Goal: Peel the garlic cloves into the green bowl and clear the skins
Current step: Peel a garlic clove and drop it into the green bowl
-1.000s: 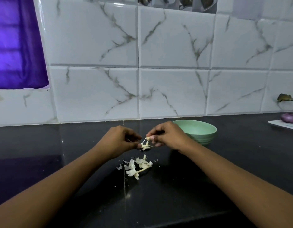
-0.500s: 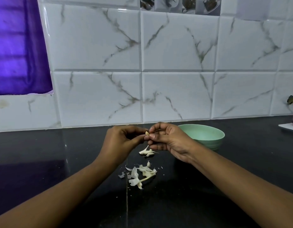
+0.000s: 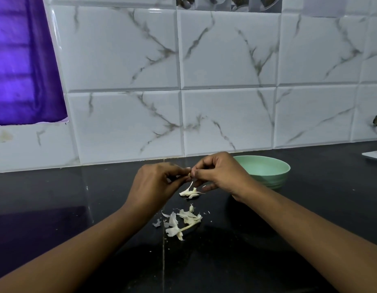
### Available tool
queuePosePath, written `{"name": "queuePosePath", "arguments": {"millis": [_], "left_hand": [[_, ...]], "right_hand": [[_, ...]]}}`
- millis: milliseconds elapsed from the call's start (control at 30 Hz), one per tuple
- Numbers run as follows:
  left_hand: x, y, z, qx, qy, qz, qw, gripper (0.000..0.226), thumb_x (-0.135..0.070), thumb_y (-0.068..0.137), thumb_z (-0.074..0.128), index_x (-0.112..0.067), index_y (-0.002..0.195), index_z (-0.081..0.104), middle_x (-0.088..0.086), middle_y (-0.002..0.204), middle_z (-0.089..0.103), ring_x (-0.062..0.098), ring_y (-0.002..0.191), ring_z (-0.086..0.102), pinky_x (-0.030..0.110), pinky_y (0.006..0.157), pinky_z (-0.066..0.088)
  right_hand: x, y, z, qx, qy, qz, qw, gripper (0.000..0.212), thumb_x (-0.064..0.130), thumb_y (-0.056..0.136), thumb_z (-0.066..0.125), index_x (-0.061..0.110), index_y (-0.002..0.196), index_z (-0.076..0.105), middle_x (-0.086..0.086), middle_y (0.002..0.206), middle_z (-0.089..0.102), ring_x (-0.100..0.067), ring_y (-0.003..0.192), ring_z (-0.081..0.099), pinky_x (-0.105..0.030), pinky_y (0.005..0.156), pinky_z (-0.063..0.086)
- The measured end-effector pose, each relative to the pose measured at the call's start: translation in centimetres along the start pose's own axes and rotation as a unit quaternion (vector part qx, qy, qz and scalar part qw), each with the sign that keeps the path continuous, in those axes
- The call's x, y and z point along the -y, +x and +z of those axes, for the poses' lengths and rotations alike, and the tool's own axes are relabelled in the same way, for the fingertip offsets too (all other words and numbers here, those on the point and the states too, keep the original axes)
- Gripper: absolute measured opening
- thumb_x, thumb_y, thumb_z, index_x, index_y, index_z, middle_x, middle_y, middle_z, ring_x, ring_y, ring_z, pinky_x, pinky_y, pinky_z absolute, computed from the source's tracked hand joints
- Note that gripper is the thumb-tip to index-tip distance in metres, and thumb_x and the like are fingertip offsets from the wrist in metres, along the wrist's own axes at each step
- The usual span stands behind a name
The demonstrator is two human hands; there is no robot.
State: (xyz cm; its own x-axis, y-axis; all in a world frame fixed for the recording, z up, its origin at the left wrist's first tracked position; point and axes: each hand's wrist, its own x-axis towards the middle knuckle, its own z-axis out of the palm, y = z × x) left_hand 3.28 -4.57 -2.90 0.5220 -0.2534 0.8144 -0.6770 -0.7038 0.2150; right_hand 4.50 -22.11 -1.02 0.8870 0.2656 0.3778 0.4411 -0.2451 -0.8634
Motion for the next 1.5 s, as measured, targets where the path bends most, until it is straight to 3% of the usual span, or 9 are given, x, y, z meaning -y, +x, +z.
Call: {"name": "queuePosePath", "arguments": {"millis": [167, 367, 500, 600, 700, 867, 1033, 1267, 1500], "left_hand": [[0.2, 0.1, 0.3, -0.001, 0.050, 0.066, 0.997, 0.021, -0.035, 0.077, 0.067, -0.025, 0.092, 0.078, -0.012, 0.083, 0.074, 0.006, 0.061, 0.066, 0.026, 0.050, 0.053], [0.3, 0.0, 0.3, -0.007, 0.015, 0.073, 0.997, 0.019, -0.029, 0.076, 0.070, -0.020, 0.091, 0.078, -0.009, 0.080, 0.074, 0.004, 0.069, 0.065, 0.018, 0.055, 0.048], [-0.1, 0.0, 0.5, -0.002, -0.090, -0.024, 0.996, 0.017, -0.021, 0.077, 0.076, -0.021, 0.094, 0.077, -0.015, 0.074, 0.073, -0.007, 0.073, 0.066, 0.006, 0.062, 0.047], [-0.4, 0.0, 0.6, 0.017, -0.173, -0.099, 0.980, 0.021, -0.010, 0.079, 0.074, -0.028, 0.090, 0.075, -0.014, 0.070, 0.072, -0.001, 0.068, 0.068, 0.012, 0.063, 0.051], [-0.7, 0.0, 0.7, 0.023, -0.269, -0.171, 0.947, 0.019, -0.007, 0.082, 0.070, -0.026, 0.086, 0.074, -0.002, 0.076, 0.075, 0.014, 0.071, 0.071, 0.022, 0.066, 0.056], [-0.6, 0.3, 0.5, -0.023, -0.410, -0.287, 0.865, 0.010, -0.005, 0.086, 0.064, -0.011, 0.089, 0.071, 0.004, 0.075, 0.073, 0.011, 0.069, 0.069, 0.021, 0.060, 0.055], [-0.1, 0.5, 0.1, 0.024, -0.439, -0.358, 0.824, 0.008, -0.009, 0.088, 0.063, -0.011, 0.091, 0.069, 0.007, 0.084, 0.074, 0.014, 0.072, 0.071, 0.022, 0.056, 0.054], [-0.5, 0.3, 0.0, 0.065, -0.432, -0.344, 0.831, 0.009, -0.011, 0.081, 0.069, -0.011, 0.090, 0.069, 0.006, 0.079, 0.074, 0.015, 0.075, 0.071, 0.023, 0.056, 0.054], [-0.7, 0.4, -0.2, 0.070, -0.422, -0.334, 0.840, 0.013, -0.012, 0.074, 0.072, -0.008, 0.087, 0.069, 0.012, 0.080, 0.073, 0.014, 0.067, 0.070, 0.022, 0.053, 0.054]], "right_hand": [[-0.6, 0.3, 0.5, -0.033, -0.063, -0.022, 0.997, 0.018, 0.007, 0.079, 0.068, 0.014, 0.062, 0.066, -0.017, 0.074, 0.071, -0.032, 0.074, 0.071, -0.044, 0.069, 0.059], [-0.6, 0.1, 0.8, -0.018, 0.009, 0.006, 1.000, 0.016, 0.005, 0.081, 0.066, 0.009, 0.066, 0.062, -0.011, 0.069, 0.066, -0.021, 0.063, 0.063, -0.045, 0.068, 0.057], [-0.3, 0.0, 0.7, -0.011, 0.054, 0.031, 0.998, 0.020, 0.003, 0.082, 0.063, 0.011, 0.064, 0.058, -0.016, 0.080, 0.068, -0.017, 0.059, 0.058, -0.038, 0.063, 0.055], [-0.3, 0.0, 0.5, 0.000, 0.065, 0.050, 0.997, 0.017, 0.006, 0.084, 0.063, 0.010, 0.068, 0.057, -0.013, 0.079, 0.068, -0.012, 0.055, 0.058, -0.036, 0.063, 0.056], [-0.3, 0.0, 0.5, -0.005, 0.064, 0.059, 0.996, 0.015, 0.010, 0.077, 0.067, 0.010, 0.066, 0.056, -0.006, 0.064, 0.060, -0.012, 0.056, 0.058, -0.039, 0.067, 0.057], [-0.2, 0.1, 0.1, -0.010, 0.063, 0.082, 0.995, 0.020, 0.003, 0.086, 0.056, 0.007, 0.066, 0.056, -0.005, 0.066, 0.060, -0.007, 0.050, 0.058, -0.029, 0.058, 0.056], [0.0, -0.3, 0.1, 0.051, 0.020, 0.053, 0.997, 0.017, 0.015, 0.090, 0.059, 0.009, 0.075, 0.065, 0.004, 0.067, 0.067, -0.011, 0.059, 0.063, -0.029, 0.059, 0.054], [-0.4, 0.1, -0.2, 0.002, 0.018, -0.009, 1.000, 0.013, 0.013, 0.079, 0.075, 0.009, 0.083, 0.064, -0.002, 0.070, 0.066, -0.016, 0.063, 0.066, -0.033, 0.062, 0.057], [-0.3, 0.1, 0.0, -0.010, -0.077, -0.077, 0.994, 0.008, 0.010, 0.081, 0.073, 0.016, 0.079, 0.068, -0.004, 0.074, 0.070, -0.012, 0.063, 0.068, -0.022, 0.055, 0.052]]}}
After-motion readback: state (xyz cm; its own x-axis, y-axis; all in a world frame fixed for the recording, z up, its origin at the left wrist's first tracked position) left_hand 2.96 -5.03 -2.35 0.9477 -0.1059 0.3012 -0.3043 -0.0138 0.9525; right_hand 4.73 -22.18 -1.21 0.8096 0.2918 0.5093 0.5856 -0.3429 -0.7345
